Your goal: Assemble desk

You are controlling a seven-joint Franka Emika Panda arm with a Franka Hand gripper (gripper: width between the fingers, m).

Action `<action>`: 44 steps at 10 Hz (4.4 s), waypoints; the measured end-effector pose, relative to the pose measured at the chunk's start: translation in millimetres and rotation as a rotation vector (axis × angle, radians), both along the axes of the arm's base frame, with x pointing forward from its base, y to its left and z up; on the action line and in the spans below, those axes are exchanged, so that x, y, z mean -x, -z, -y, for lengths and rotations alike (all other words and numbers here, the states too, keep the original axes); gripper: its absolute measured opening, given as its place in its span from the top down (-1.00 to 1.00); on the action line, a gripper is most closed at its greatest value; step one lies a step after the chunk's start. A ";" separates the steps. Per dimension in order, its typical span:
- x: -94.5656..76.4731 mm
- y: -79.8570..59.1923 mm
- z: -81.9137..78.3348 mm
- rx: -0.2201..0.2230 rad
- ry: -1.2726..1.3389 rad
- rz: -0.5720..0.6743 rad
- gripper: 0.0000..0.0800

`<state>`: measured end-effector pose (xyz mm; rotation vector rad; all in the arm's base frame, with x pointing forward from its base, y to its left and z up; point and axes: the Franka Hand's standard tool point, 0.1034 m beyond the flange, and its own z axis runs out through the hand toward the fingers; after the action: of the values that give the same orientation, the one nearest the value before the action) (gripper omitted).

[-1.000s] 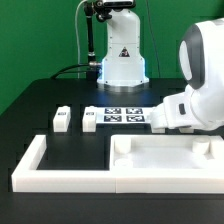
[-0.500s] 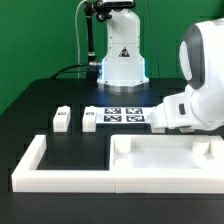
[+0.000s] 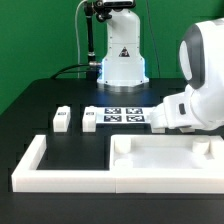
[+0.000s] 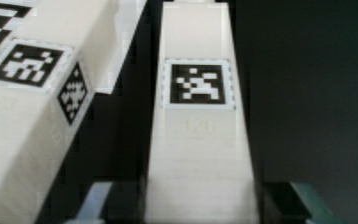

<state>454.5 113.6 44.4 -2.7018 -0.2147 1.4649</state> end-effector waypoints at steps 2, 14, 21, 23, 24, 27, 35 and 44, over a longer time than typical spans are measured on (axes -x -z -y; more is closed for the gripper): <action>-28.1 -48.2 14.4 -0.042 0.061 0.069 0.28; -121.3 -102.7 44.0 -0.093 0.089 0.843 0.28; -168.2 -157.2 54.0 -0.098 0.088 1.311 0.28; -171.8 -154.8 52.7 -0.089 0.097 1.454 0.28; -167.1 -144.1 35.4 -0.103 0.089 1.520 0.28; -161.6 -122.4 10.3 -0.124 0.044 1.518 0.28; -168.0 -125.5 18.2 -0.122 0.005 1.541 0.28; -182.8 -103.1 9.7 -0.132 -0.005 1.531 0.28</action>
Offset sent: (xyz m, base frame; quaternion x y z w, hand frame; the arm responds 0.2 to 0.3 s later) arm 0.0121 -0.0325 0.0409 0.0139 0.0421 -0.0083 0.9990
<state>637.3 103.9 147.5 -2.9616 -0.3139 -0.8325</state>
